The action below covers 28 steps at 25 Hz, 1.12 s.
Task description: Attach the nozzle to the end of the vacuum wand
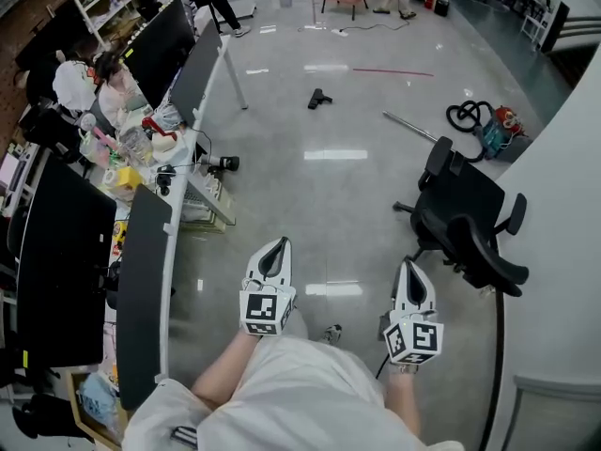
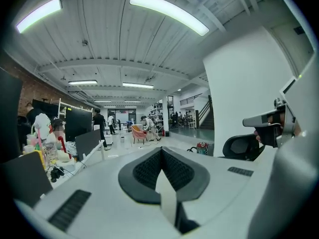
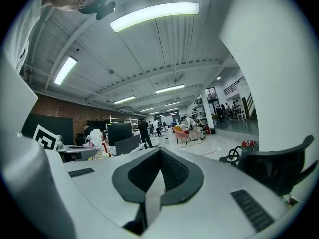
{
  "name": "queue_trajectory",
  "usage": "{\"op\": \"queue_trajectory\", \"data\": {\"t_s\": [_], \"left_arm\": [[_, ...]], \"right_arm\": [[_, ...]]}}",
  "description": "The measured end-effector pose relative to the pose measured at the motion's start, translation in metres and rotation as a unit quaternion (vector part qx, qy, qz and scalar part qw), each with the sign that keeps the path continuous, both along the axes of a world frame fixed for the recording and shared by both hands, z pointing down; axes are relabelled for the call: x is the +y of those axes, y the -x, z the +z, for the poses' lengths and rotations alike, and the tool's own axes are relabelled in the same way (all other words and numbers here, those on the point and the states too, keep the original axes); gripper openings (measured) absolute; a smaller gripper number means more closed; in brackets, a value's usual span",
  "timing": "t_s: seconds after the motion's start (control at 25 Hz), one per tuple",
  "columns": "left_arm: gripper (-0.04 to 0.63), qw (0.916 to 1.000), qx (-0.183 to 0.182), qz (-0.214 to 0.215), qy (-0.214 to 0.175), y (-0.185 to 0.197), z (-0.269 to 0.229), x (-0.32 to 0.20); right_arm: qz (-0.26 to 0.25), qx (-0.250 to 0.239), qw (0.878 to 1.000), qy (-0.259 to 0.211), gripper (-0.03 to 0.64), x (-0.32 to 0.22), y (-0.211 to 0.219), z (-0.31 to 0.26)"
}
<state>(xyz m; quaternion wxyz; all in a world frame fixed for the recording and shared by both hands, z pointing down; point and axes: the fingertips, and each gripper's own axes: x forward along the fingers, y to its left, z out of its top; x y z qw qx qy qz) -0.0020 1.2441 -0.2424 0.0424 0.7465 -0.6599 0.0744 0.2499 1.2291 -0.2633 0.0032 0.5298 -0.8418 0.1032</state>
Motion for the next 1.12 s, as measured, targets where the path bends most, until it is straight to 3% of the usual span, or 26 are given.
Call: {"op": "queue_trajectory", "data": {"t_s": [0.12, 0.48, 0.8, 1.12], "left_arm": [[0.0, 0.9999, 0.009, 0.009, 0.001, -0.002, 0.001, 0.004], [0.0, 0.9979, 0.044, -0.031, 0.036, 0.049, 0.035, -0.014], [0.0, 0.9976, 0.06, -0.011, 0.03, 0.085, 0.036, -0.071], [0.0, 0.9974, 0.07, 0.001, 0.017, 0.147, 0.03, -0.141]], "right_arm": [[-0.009, -0.006, 1.0, 0.014, -0.003, -0.003, -0.001, 0.009], [-0.034, 0.009, 0.998, 0.047, -0.003, -0.023, 0.029, 0.033], [-0.026, 0.023, 0.998, 0.047, -0.003, -0.073, 0.072, 0.027], [0.002, 0.035, 0.999, 0.033, -0.003, -0.128, 0.117, 0.017]]}}
